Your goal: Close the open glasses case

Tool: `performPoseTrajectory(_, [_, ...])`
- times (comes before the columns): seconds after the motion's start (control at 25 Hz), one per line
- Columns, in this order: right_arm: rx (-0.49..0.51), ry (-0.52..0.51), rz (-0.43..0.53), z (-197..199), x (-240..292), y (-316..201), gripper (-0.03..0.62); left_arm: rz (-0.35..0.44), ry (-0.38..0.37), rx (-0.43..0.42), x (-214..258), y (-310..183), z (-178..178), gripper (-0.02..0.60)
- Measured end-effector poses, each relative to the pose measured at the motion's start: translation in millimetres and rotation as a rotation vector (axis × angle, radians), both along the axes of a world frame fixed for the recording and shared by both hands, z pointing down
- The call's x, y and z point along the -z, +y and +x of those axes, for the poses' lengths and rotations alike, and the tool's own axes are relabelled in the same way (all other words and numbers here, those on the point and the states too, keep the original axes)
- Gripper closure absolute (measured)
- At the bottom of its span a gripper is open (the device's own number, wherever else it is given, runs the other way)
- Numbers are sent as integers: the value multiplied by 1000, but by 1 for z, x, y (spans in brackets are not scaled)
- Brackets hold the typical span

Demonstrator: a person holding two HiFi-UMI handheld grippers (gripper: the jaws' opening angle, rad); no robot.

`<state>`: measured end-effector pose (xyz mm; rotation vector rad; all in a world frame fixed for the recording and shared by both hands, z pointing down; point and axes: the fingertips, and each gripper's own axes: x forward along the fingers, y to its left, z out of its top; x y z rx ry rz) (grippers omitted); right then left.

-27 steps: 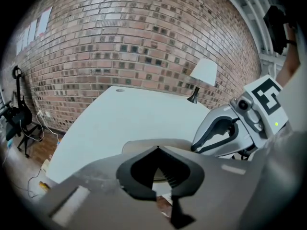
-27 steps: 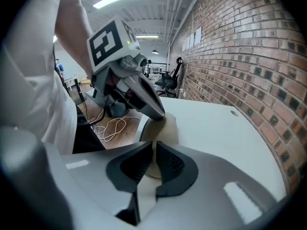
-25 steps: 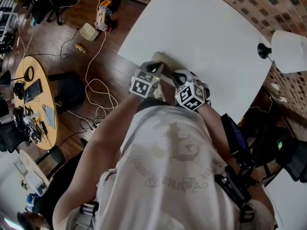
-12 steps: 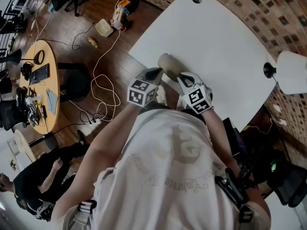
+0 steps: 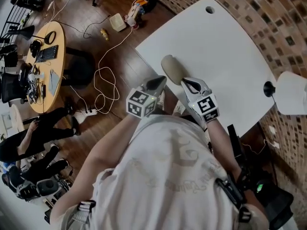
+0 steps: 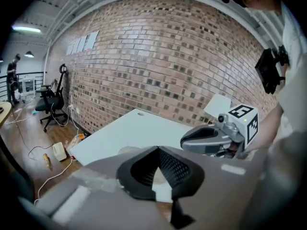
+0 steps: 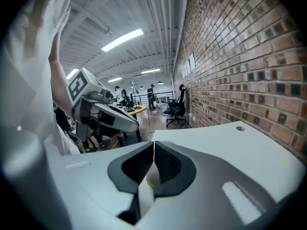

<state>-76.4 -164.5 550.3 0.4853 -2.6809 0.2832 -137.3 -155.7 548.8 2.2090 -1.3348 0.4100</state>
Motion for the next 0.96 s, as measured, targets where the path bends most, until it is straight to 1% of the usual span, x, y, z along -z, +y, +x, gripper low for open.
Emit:
performPoseTrajectory(0.2, [1,-126,-43,-1,27,5,586,72,11,82,27,12,-6,577])
performPoseTrajectory(0.4, [-13,-184,-90,-3,43,5,586,72,13,132,29,28,-18,577])
performPoseTrajectory(0.56, [-8,-169,-86,2,42,6,586,80,23,147,28,30,-18,577])
performPoseTrajectory(0.68, [1,-157,-76,3,42,16,586,90,34,151,28,37,-19,577])
performPoseTrajectory(0.96, [-41,-131,-98,5,32,51,586,77,49,142,15,79,-21,577])
